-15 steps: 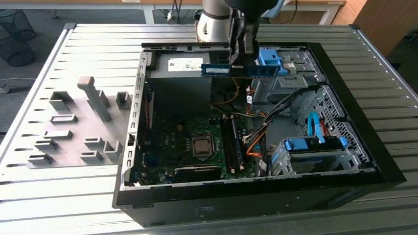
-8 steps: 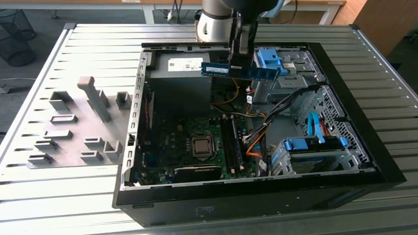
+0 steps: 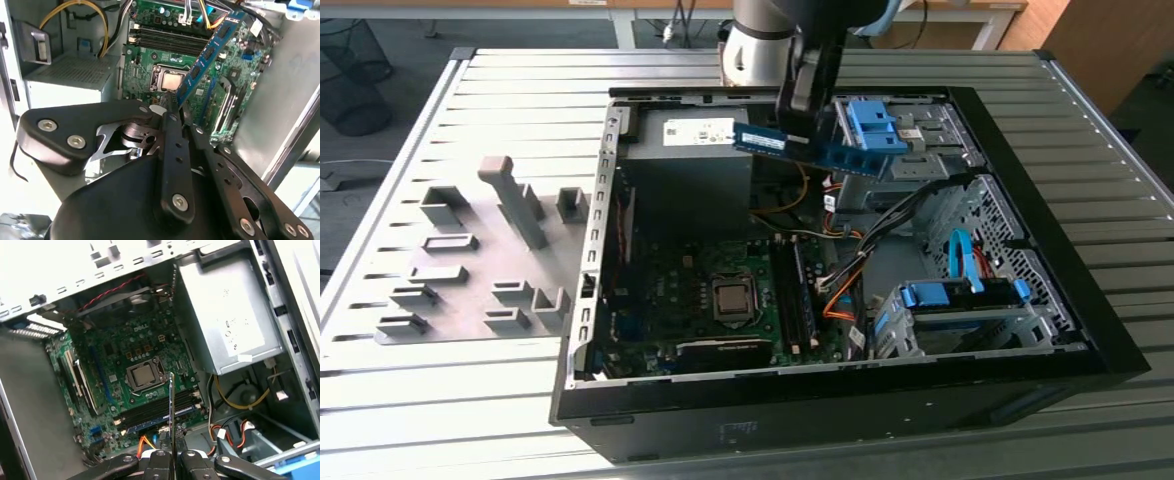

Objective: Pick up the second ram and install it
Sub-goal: 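Insert the second ram into the second slot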

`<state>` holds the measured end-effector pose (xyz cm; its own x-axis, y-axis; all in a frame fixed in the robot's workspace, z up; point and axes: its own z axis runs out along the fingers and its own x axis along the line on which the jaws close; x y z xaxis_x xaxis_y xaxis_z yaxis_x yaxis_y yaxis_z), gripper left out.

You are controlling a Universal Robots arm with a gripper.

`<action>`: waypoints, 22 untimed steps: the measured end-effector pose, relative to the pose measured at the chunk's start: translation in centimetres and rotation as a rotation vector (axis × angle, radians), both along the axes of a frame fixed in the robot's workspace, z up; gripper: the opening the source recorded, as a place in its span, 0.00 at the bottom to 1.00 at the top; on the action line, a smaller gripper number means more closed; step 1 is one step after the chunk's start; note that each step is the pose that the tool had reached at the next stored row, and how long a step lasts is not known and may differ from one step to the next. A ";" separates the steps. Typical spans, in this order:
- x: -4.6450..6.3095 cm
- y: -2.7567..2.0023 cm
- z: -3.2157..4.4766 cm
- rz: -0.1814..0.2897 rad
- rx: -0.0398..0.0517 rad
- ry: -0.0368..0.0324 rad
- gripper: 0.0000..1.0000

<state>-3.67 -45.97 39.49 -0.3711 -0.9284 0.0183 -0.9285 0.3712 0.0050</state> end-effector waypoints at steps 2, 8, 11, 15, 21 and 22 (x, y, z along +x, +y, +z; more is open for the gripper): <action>0.0 0.00 -0.03 -0.032 -0.0014 0.0001 0.15; 0.0 0.00 -0.15 -0.129 -0.0053 0.0000 0.15; 0.0 0.00 -0.20 -0.175 -0.0073 0.0000 0.15; 0.0 0.00 -0.27 -0.236 -0.0097 0.0001 0.15; 0.0 0.00 -0.37 -0.327 -0.0132 0.0001 0.15; 0.0 0.00 -0.39 -0.343 -0.0139 0.0001 0.15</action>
